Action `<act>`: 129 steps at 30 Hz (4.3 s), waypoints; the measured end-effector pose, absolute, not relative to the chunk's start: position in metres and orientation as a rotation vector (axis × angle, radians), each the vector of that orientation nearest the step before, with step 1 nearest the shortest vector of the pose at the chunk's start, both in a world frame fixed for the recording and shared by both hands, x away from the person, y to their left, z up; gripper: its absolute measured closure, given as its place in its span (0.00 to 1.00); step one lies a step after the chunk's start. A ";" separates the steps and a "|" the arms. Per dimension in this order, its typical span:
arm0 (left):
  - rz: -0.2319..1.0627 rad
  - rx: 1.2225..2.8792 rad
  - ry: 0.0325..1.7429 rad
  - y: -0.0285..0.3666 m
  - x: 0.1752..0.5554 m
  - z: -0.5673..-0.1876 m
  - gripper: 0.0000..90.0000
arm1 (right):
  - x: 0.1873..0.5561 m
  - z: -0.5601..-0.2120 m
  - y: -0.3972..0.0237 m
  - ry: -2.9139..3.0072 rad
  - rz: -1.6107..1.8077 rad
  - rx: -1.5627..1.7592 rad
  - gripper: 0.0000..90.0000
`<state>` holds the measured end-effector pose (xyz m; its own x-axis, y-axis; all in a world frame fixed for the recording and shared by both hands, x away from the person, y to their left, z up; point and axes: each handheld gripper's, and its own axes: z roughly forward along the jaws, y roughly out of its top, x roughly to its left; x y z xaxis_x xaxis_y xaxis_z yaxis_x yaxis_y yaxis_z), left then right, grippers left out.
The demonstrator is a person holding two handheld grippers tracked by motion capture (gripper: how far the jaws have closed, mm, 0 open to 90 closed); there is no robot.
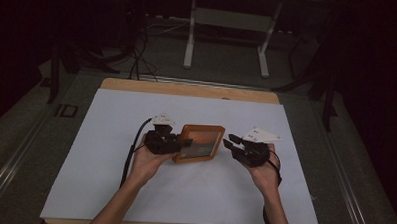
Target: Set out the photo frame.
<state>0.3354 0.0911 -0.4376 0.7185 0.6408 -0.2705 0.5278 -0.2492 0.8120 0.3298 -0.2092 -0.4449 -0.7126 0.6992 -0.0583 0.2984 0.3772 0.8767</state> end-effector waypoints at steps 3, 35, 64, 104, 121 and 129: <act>0.163 1.948 0.856 0.100 0.335 -0.424 0.77 | 0.329 -0.445 -0.206 2.243 1.292 0.834 0.67; 0.134 2.061 0.452 0.085 0.325 -0.408 0.76 | 0.330 -0.454 -0.160 2.475 1.486 0.509 0.31; 0.154 1.840 0.615 0.122 0.322 -0.416 0.50 | 0.324 -0.453 -0.173 2.496 1.486 0.451 0.75; 0.060 1.747 0.745 0.128 0.325 -0.473 0.36 | 0.322 -0.458 -0.182 2.479 1.479 0.444 0.75; 0.025 1.844 0.743 0.110 0.331 -0.503 0.45 | 0.324 -0.462 -0.188 2.470 1.490 0.491 0.73; 0.007 1.877 0.708 0.097 0.332 -0.513 0.49 | 0.323 -0.462 -0.190 2.476 1.477 0.475 0.73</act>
